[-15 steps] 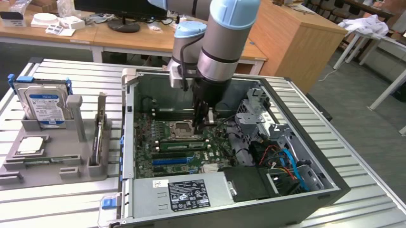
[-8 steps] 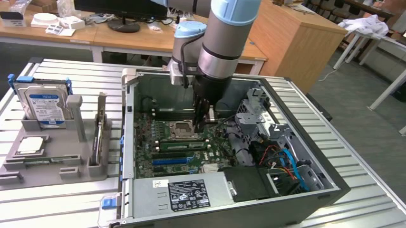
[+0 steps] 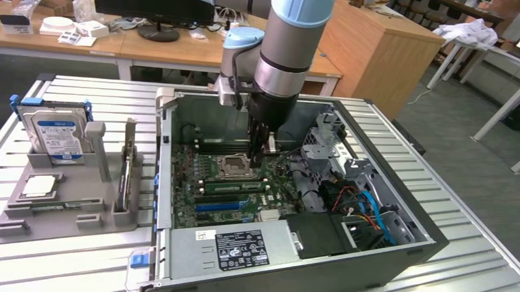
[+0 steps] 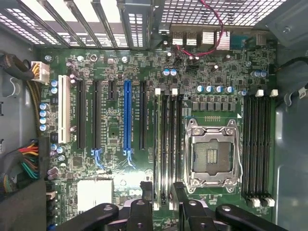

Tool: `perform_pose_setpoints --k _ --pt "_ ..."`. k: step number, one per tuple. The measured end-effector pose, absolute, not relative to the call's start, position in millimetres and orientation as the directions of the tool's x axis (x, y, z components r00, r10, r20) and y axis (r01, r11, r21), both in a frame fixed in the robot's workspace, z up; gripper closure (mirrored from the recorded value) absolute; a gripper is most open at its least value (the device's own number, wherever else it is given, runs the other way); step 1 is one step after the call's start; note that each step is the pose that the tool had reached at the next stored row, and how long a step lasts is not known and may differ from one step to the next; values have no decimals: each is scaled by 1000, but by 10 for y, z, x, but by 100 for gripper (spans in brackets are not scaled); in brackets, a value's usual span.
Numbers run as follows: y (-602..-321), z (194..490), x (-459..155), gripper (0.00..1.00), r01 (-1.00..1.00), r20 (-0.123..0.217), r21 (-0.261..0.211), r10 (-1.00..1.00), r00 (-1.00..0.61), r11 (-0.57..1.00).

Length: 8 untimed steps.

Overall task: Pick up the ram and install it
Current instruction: 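Insert the ram into the slot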

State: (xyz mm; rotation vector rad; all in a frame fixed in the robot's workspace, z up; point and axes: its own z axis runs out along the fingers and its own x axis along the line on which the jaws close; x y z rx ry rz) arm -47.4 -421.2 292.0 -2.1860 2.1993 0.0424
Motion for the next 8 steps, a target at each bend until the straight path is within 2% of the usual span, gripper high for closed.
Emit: perform_pose_setpoints --k 8 --pt "-4212 2953 -473 69 -1000 -48 -9 -999 -6 6"
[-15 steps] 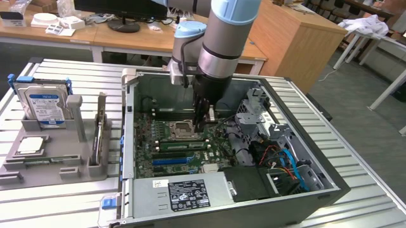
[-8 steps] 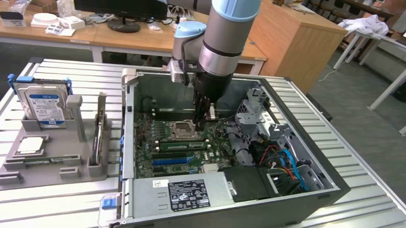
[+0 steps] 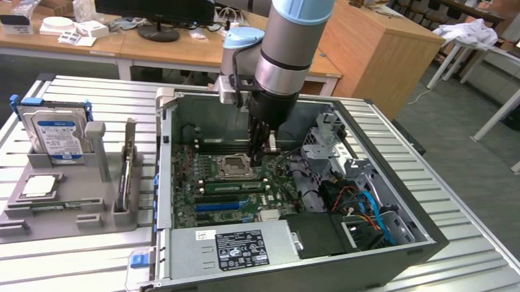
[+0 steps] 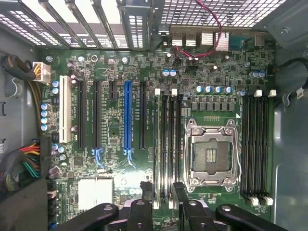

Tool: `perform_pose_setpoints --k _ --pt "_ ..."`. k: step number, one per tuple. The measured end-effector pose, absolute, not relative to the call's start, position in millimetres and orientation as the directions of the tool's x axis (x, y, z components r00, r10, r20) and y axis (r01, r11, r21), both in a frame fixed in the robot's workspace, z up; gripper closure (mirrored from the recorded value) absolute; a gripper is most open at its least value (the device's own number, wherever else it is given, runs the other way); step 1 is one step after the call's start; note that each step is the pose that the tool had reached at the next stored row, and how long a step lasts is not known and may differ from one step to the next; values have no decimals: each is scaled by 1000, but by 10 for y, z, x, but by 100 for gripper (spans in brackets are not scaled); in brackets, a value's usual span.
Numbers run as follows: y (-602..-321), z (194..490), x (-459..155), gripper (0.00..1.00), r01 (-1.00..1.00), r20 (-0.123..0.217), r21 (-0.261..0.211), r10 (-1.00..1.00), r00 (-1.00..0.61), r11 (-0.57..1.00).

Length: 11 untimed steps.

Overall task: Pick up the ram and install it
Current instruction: 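Insert the ram into the slot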

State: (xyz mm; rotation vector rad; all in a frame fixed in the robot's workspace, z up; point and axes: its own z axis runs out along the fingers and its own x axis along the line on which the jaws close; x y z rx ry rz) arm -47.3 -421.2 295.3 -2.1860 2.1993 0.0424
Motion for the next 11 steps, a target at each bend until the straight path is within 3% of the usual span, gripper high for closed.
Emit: perform_pose_setpoints --k 11 --pt "-4213 3001 -474 69 -1000 -48 -9 -999 -6 6"
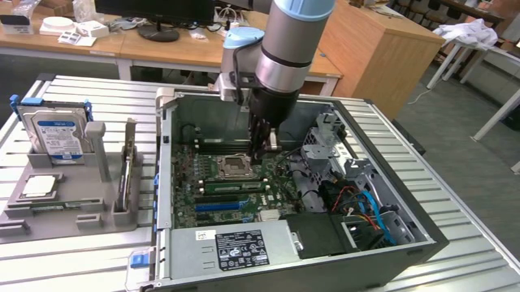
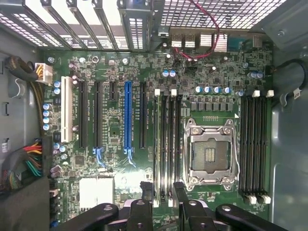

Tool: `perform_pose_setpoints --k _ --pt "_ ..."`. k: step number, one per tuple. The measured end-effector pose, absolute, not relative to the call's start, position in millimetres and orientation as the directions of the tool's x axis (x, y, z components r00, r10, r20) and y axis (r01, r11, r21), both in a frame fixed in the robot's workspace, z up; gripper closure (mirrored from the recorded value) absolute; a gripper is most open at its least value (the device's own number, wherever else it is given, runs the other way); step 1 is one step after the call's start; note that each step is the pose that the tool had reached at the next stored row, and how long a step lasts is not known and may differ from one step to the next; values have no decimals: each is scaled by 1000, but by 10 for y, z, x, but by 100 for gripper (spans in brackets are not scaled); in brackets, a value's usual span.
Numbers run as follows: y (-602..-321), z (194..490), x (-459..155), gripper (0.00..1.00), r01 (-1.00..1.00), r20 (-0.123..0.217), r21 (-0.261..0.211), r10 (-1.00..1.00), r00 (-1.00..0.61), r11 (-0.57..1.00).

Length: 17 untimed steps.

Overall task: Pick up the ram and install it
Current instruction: 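Insert the ram into the slot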

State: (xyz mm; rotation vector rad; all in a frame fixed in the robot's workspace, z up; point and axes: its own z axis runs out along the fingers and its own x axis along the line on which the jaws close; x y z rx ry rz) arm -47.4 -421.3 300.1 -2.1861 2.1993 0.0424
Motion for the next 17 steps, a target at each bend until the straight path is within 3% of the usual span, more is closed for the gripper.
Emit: perform_pose_setpoints --k 17 --pt "-4212 3100 -474 69 -1000 -48 -9 -999 -6 6"
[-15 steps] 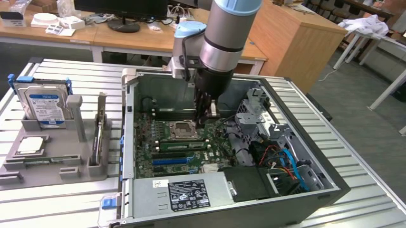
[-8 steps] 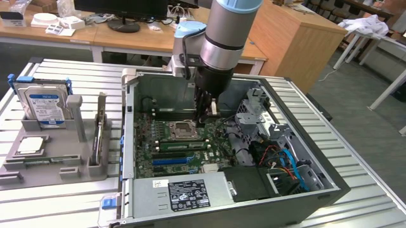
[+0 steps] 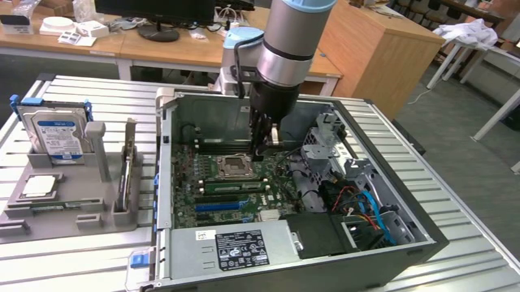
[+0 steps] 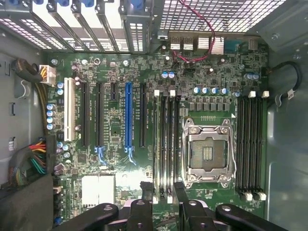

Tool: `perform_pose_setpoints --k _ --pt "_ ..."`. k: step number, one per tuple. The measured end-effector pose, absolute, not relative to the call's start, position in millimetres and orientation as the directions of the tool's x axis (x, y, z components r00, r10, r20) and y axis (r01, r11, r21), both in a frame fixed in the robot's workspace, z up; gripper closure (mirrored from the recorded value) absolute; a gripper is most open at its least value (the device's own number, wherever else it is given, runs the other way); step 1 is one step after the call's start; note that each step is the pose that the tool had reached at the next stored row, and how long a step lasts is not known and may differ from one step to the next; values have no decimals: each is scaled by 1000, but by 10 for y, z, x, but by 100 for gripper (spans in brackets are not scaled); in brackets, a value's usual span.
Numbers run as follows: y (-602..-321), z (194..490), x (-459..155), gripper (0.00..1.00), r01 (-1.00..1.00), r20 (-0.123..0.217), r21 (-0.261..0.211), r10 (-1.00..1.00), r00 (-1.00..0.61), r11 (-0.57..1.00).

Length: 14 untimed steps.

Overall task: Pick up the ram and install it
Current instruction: 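Insert the ram into the slot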

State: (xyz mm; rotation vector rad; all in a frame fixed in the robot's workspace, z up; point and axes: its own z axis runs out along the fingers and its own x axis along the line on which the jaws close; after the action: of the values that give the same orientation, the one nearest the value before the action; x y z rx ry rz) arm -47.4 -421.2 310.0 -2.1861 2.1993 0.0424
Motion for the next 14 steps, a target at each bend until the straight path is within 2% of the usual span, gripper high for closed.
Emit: perform_pose_setpoints --k 14 --pt "-4213 3180 -474 69 -1000 -48 -9 -999 -6 6"
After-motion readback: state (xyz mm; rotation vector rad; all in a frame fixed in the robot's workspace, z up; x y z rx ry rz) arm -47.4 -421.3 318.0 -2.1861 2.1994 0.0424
